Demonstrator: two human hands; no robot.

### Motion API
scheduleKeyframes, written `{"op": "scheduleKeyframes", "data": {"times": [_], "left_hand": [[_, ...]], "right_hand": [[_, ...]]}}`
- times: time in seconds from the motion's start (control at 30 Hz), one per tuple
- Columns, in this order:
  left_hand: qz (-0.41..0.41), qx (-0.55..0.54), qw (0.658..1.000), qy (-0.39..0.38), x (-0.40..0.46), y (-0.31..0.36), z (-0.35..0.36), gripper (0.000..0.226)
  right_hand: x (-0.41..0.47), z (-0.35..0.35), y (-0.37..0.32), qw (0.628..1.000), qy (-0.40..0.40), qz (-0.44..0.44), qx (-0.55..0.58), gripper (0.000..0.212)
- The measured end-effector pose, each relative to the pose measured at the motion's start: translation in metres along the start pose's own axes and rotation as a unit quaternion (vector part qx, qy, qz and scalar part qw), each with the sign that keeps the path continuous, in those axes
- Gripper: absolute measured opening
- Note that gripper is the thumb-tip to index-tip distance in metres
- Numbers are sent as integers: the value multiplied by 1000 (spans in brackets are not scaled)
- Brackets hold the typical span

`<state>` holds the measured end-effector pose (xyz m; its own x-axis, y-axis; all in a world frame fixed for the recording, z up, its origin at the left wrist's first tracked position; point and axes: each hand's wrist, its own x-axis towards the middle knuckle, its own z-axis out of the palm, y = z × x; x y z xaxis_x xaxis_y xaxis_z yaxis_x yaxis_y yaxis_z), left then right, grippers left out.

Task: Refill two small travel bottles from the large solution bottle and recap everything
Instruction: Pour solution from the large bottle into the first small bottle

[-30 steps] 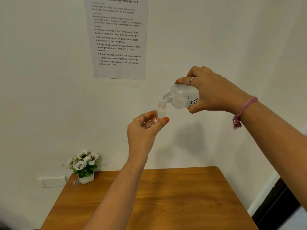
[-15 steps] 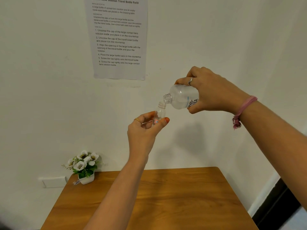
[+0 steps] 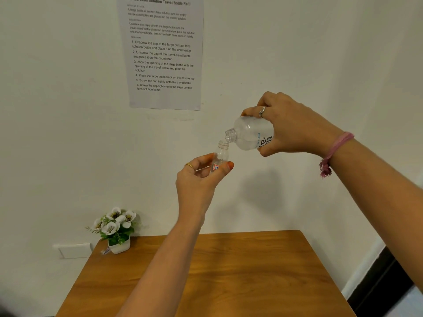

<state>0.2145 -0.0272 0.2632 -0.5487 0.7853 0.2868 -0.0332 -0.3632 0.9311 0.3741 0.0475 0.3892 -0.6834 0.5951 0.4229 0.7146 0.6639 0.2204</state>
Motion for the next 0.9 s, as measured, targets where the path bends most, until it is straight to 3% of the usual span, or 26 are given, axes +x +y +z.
{"op": "scheduleKeyframes", "data": {"times": [0.9], "left_hand": [[5, 14, 1000, 2, -1, 1, 1, 45]], "right_hand": [[0, -1, 2, 1000, 6, -6, -3, 79]]}}
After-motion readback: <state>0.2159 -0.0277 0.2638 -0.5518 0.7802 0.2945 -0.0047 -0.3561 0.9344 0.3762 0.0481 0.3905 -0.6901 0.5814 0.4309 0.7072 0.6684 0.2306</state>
